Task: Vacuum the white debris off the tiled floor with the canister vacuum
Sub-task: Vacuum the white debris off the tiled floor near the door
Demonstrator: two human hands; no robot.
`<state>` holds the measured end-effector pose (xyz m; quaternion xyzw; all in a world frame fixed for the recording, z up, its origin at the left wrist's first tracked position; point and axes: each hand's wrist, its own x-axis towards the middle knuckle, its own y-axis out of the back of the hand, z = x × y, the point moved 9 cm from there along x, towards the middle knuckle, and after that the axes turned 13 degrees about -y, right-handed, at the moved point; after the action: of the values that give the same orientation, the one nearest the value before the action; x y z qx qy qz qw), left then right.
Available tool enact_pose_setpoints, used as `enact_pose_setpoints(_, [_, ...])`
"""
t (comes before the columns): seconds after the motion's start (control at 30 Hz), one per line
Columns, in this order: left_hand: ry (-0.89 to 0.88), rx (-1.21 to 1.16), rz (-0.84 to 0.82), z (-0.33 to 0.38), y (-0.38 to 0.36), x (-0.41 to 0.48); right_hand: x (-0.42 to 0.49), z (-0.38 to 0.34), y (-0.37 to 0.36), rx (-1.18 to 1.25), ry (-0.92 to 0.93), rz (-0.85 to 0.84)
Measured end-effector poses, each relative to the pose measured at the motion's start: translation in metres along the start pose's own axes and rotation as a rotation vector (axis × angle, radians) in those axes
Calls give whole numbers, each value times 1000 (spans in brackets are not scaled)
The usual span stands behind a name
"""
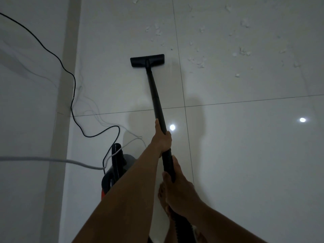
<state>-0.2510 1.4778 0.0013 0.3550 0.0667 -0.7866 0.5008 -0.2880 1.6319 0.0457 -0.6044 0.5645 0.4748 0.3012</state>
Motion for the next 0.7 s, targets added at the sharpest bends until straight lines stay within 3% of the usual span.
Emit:
enact_pose_setpoints(0.27, [54,-10,-35,9,-6,-40,-48,5,5,26,-51,-23])
enact_pose_setpoints(0.7, [50,-19,-8,28,20,18,-17,-51,18,23,-66,-58])
